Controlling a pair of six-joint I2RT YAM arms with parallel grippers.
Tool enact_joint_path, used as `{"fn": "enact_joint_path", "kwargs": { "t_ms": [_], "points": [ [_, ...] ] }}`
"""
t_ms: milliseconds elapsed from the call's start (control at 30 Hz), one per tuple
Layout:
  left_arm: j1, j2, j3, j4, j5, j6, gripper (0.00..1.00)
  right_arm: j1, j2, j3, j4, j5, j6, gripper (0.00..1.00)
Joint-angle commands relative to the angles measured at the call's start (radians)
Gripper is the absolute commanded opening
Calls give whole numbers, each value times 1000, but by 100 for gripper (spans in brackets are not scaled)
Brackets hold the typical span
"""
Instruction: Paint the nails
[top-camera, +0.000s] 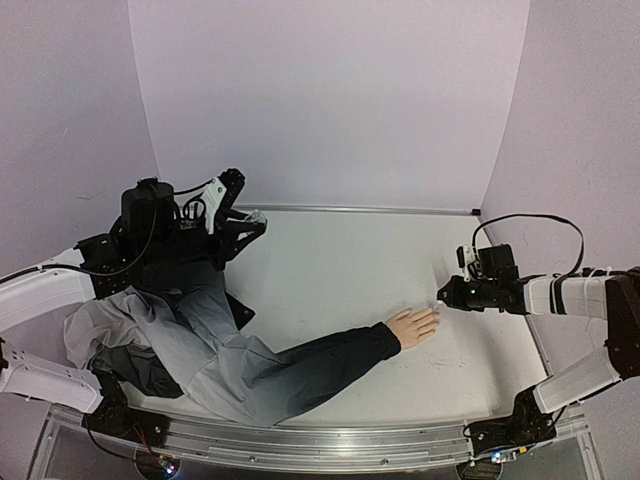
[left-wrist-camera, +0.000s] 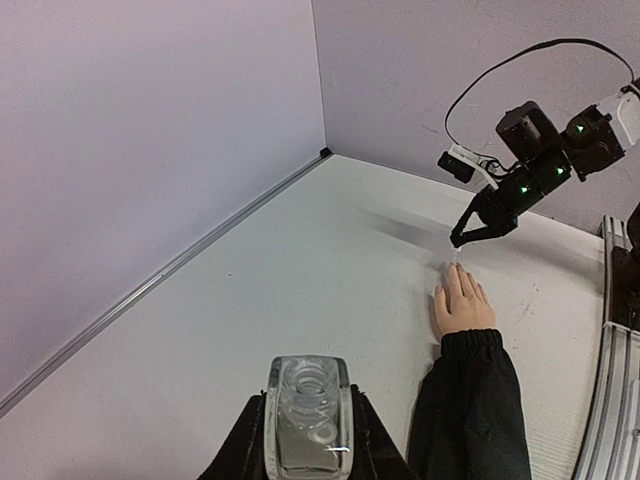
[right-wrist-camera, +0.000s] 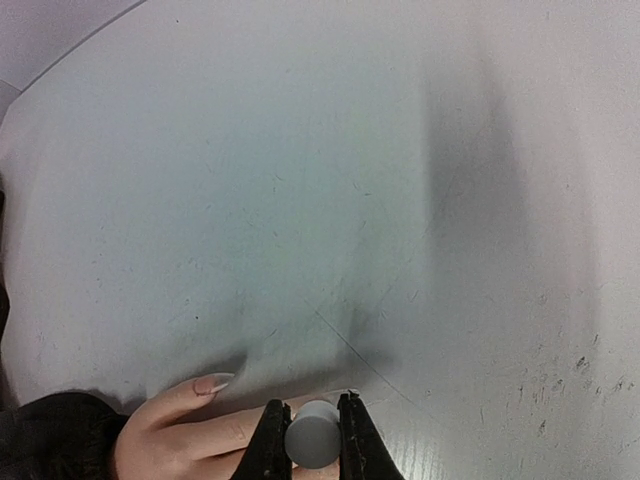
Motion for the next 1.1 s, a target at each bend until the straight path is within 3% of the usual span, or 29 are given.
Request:
{"fn": "enact_joint_path", "kwargs": {
  "t_ms": [0,333,1067],
  "points": [
    [4,2,8,36,-6,16,0,-2,3,1,28,2,-9,0],
    [4,9,10,37,-5,17,0,-2,20,-1,54,-24,-9,0],
    [4,12,12,37,-2,22,0,-3,53,26,39,68,21,0]
  ]
}}
